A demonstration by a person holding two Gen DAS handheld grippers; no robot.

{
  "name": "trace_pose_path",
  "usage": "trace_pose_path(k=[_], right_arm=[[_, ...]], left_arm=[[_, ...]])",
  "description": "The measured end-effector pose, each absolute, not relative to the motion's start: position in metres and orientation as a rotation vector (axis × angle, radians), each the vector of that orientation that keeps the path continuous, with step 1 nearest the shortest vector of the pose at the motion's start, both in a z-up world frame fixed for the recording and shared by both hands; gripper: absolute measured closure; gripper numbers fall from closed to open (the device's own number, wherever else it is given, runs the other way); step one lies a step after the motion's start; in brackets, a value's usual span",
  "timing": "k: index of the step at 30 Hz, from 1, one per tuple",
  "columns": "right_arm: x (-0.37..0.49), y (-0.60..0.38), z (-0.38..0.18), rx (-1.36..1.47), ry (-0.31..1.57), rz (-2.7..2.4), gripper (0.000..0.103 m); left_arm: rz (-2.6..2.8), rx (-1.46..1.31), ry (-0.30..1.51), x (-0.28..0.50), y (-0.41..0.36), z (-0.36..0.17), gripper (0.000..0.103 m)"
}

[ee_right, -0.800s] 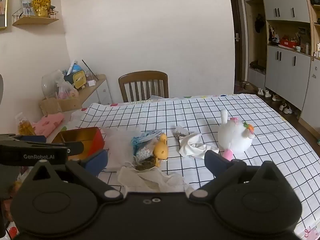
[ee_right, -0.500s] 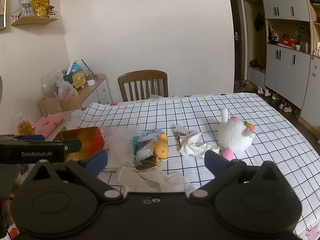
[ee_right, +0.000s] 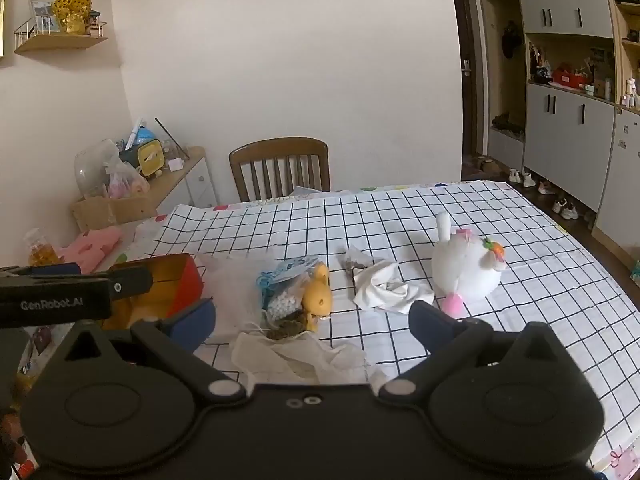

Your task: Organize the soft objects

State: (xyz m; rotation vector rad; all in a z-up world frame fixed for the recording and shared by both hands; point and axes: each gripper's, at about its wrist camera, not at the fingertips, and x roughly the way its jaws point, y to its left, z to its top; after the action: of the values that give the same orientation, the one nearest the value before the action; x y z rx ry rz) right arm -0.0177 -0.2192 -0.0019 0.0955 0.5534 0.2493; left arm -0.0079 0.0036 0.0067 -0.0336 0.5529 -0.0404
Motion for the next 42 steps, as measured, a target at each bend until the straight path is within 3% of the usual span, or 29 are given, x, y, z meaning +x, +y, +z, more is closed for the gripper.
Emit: trace_pose_path(k=[42], right_arm=[[-0.002,-0.214,-0.003,0.089,0.574,0.291,0.002]], left_arm=[[-0.041,-0.071,0.567,0.003,0.008,0.005,0.0]])
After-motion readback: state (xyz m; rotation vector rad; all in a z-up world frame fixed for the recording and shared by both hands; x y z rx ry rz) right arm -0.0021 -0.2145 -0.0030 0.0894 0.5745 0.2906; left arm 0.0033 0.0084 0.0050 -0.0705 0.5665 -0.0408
